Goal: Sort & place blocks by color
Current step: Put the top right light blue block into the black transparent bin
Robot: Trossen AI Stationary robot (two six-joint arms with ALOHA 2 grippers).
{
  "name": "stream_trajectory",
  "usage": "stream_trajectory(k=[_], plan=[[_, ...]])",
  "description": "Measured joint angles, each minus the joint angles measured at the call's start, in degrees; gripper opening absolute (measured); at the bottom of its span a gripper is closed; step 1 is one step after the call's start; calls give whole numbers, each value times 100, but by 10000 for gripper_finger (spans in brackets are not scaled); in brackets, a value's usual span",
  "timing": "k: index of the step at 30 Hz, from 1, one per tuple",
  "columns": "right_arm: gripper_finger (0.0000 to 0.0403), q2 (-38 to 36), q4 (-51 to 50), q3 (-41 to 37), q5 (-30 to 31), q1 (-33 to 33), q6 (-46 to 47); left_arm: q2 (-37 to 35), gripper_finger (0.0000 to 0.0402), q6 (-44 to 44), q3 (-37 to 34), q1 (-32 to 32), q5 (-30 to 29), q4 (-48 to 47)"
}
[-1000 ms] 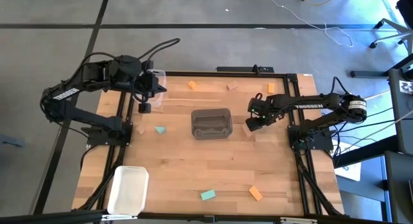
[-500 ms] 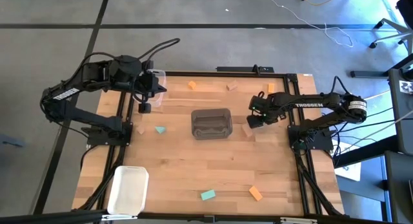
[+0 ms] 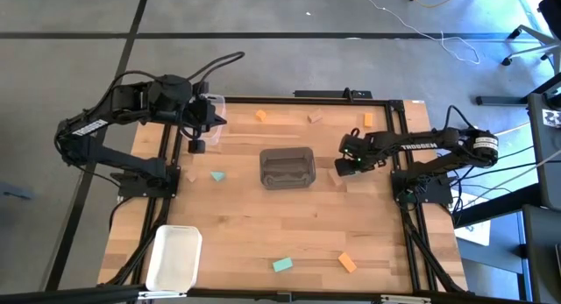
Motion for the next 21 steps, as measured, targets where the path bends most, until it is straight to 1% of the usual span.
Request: stream_trajectory(k=[3, 5, 8, 12, 13, 16, 21], plan=[[183, -32, 182, -206, 25, 0, 262, 0, 0, -2, 0, 0, -52, 47], [168, -27, 182, -253, 48, 0, 312, 0, 0, -2, 0, 2, -123, 131], [137, -37, 180, -240, 145, 4, 135, 0, 0, -19, 4, 0, -139, 206], [136, 18, 72, -5, 235, 9, -333, 0, 0, -144, 7, 2, -363, 94], [136, 35, 127, 74, 388, 9, -486, 19, 0, -146, 7, 2, -369, 46], [136, 7, 249, 391, 683, -9, -807, 151, 0, -166, 8, 2, -338, 8], [136, 14, 27, 959, 696, -7, -1369, 272, 0, -329, 13, 2, -203, -140]])
